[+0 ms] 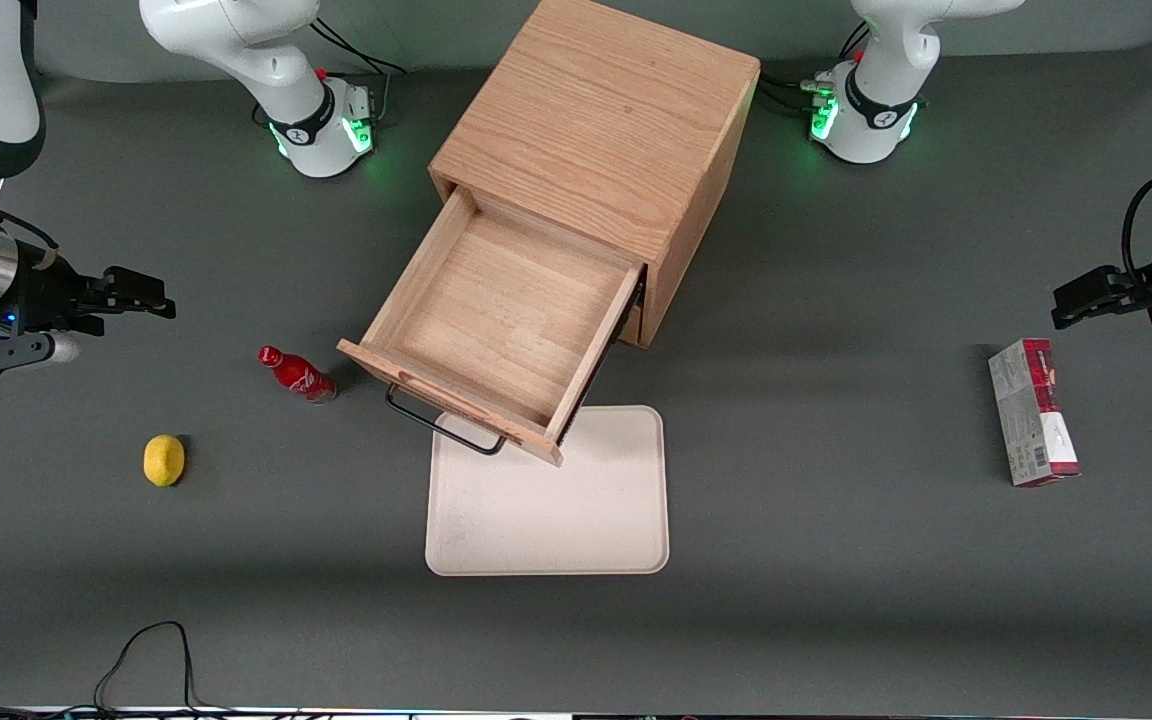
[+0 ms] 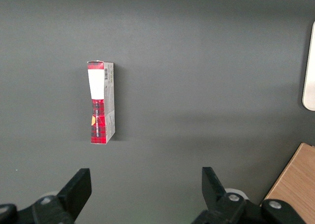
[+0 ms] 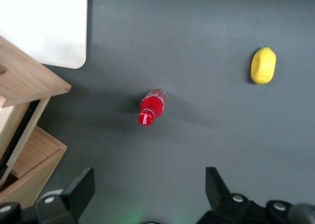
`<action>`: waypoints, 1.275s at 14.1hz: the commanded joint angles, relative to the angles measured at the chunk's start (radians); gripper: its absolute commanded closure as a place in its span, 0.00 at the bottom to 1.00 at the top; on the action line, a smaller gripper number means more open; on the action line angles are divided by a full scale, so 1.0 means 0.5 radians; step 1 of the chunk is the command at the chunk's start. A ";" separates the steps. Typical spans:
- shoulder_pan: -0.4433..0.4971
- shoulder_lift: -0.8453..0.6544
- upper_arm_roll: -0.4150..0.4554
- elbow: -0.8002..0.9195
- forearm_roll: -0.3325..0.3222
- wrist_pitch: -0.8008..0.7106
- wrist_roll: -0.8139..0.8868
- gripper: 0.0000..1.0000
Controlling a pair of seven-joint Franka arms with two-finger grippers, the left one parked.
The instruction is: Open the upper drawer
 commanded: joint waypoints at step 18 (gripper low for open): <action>-0.458 -0.072 0.595 -0.052 -0.065 0.221 0.320 0.00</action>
